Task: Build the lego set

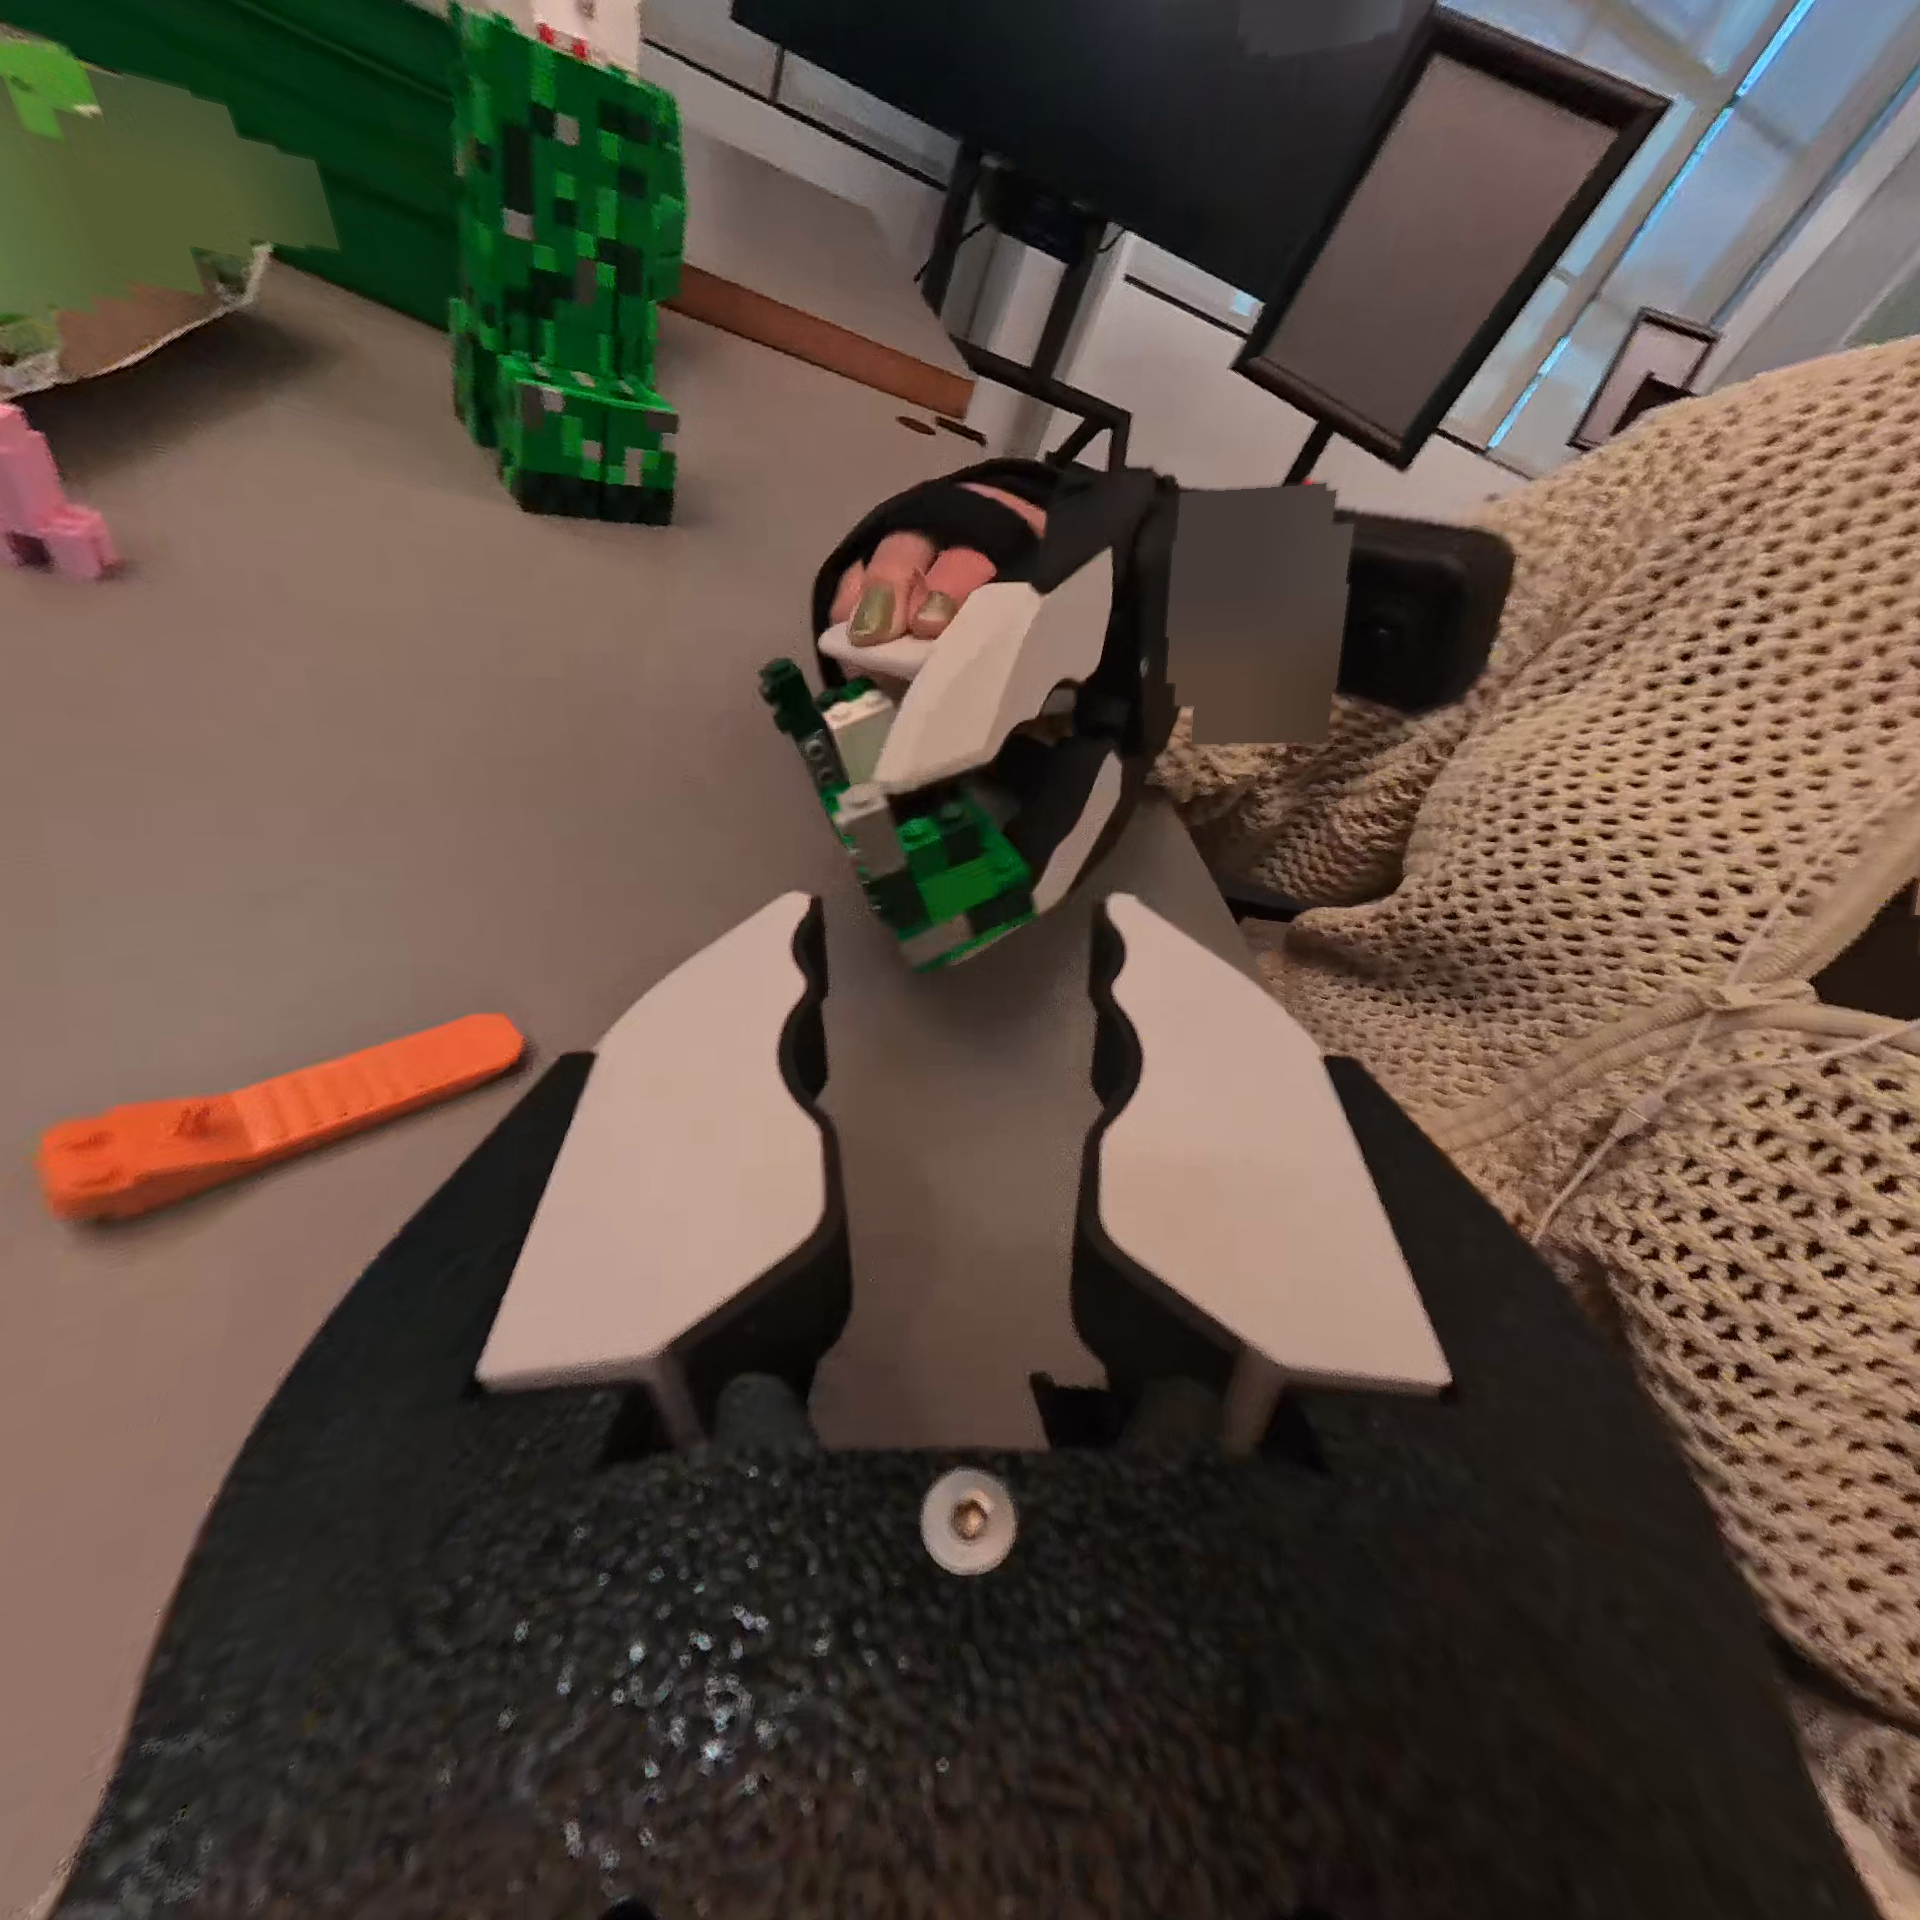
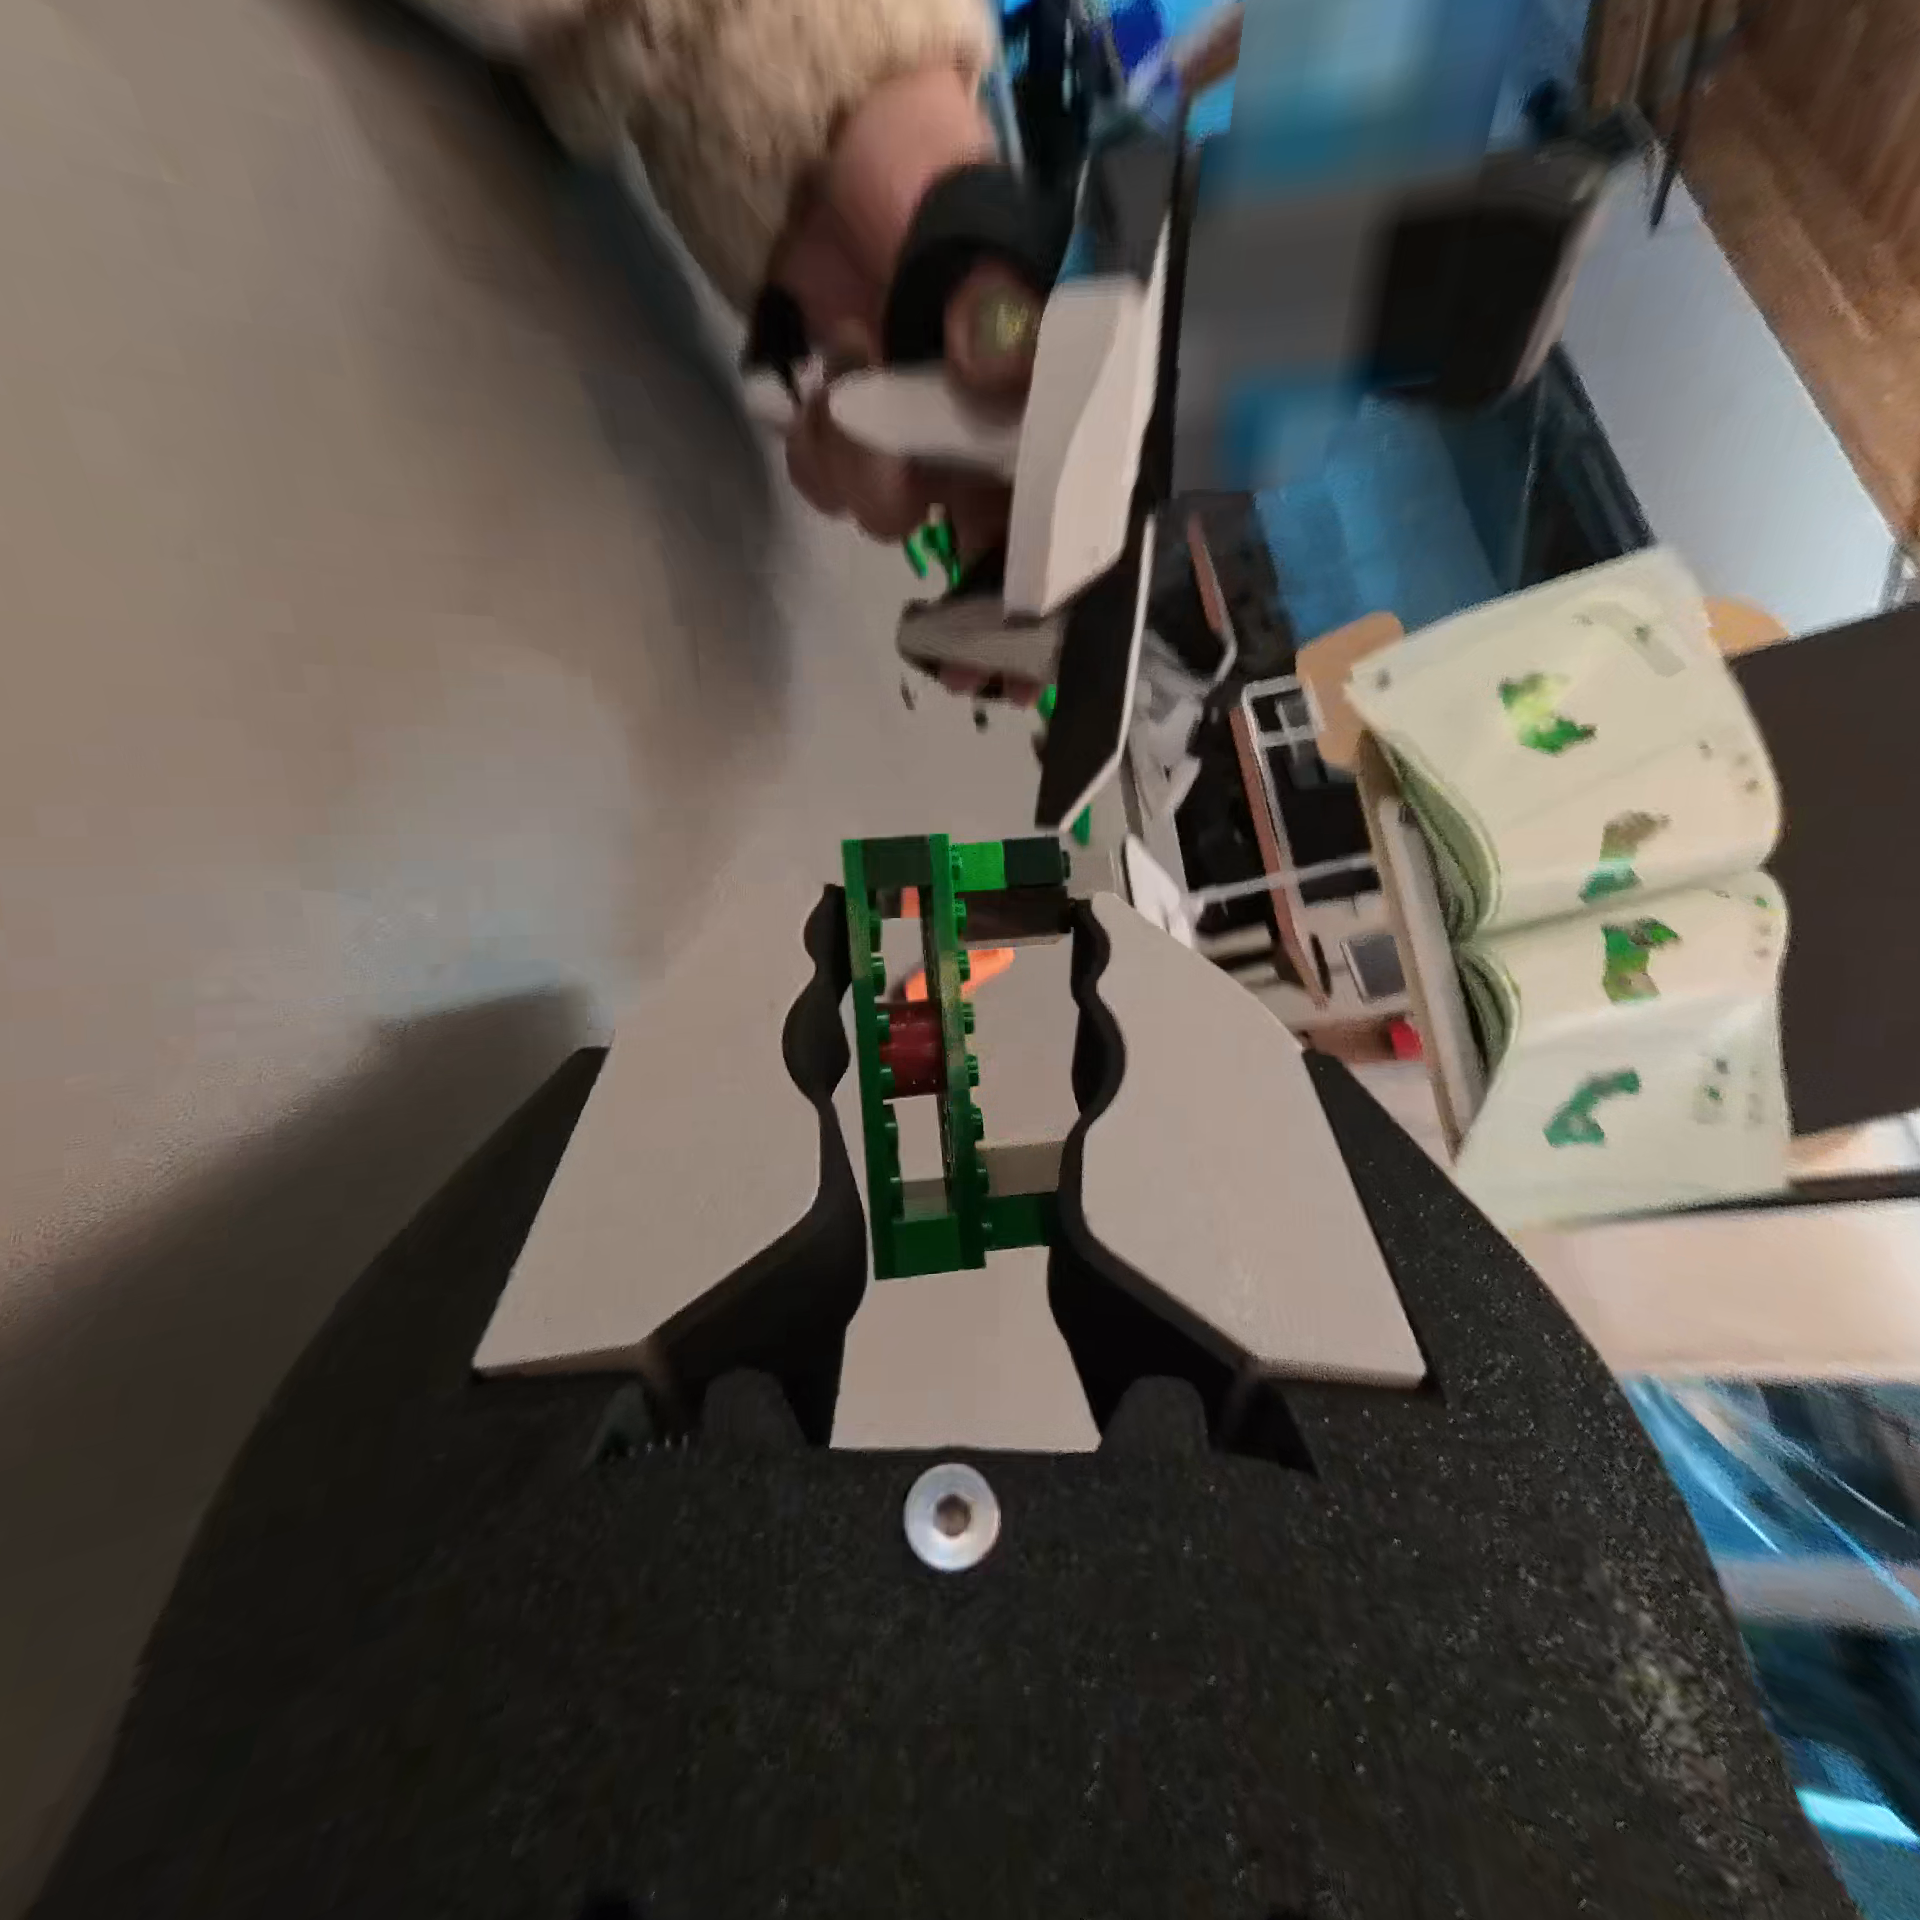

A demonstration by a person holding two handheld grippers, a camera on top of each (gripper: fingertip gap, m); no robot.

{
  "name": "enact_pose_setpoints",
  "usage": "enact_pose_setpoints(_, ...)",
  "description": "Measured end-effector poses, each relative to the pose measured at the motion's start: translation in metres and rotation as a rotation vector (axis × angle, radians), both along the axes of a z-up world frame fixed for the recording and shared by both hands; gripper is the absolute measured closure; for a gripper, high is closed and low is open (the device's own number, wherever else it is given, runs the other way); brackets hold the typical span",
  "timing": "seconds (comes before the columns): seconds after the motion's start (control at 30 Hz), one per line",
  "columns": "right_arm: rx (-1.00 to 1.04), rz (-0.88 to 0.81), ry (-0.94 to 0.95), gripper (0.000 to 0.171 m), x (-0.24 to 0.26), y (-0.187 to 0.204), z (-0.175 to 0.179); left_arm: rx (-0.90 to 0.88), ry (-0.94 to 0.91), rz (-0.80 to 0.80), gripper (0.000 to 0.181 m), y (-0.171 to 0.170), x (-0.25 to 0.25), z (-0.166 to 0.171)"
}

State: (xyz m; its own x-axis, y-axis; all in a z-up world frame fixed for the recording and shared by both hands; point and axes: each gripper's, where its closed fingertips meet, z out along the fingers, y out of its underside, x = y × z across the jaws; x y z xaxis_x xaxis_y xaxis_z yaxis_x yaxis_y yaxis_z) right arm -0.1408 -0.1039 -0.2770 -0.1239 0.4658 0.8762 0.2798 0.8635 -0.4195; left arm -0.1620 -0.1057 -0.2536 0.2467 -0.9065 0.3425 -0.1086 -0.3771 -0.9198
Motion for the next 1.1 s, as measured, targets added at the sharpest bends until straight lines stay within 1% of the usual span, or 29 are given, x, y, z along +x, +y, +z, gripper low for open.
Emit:
enact_pose_setpoints(0.07,0.065,-0.083,-0.077,0.131,-0.001,0.014,-0.015,-0.009,0.054,0.06,0.119,0.008,-0.001,-0.008)
enact_pose_setpoints(0.13,0.124,-0.092,-0.12,0.13,-0.003,0.015,-0.024,-0.016,0.168,0.119,0.106,0.017,0.001,-0.026)
enact_pose_setpoints(0.23,0.16,-0.094,-0.105,0.131,-0.007,0.011,-0.022,-0.039,0.325,0.104,0.092,0.015,0.014,-0.053)
enact_pose_setpoints(0.27,0.172,-0.098,-0.097,0.13,-0.008,0.011,-0.02,-0.04,0.359,0.086,0.091,0.012,0.02,-0.059)
enact_pose_setpoints(0.33,0.191,-0.105,-0.089,0.131,-0.008,0.012,-0.018,-0.013,0.403,0.072,0.096,0.011,0.03,-0.064)
enact_pose_setpoints(0.4,0.218,-0.113,-0.089,0.13,-0.008,0.014,-0.018,0.035,0.402,0.081,0.109,0.011,0.037,-0.06)
enact_pose_setpoints(0.5,0.259,-0.112,-0.084,0.131,-0.008,0.014,-0.017,0.06,0.455,0.121,0.124,0.015,0.035,-0.063)
enact_pose_setpoints(0.7,0.3,-0.123,-0.073,0.131,-0.009,0.018,-0.013,0.056,0.421,0.145,0.127,0.018,0.033,-0.058)
enact_pose_setpoints(0.8,0.324,-0.108,-0.067,0.131,-0.009,0.017,-0.013,0.041,0.417,0.134,0.132,0.016,0.033,-0.059)
enact_pose_setpoints(0.87,0.342,-0.087,-0.011,0.131,-0.009,0.013,-0.005,0.008,0.379,0.112,0.137,0.012,0.033,-0.054)
enact_pose_setpoints(0.9,0.34,-0.077,0.015,0.128,-0.009,0.012,-0.001,-0.005,0.361,0.102,0.143,0.01,0.032,-0.051)
enact_pose_setpoints(0.93,0.321,-0.074,0.02,0.125,-0.008,0.013,0.0,-0.003,0.356,0.112,0.144,0.011,0.03,-0.048)
enact_pose_setpoints(1.0,0.265,-0.071,0.013,0.113,-0.006,0.014,0.0,0.015,0.378,0.143,0.144,0.015,0.021,-0.048)
enact_pose_setpoints(1.1,0.243,-0.031,0.012,0.106,-0.005,0.01,0.001,0.012,0.418,0.171,0.144,0.02,0.008,-0.054)
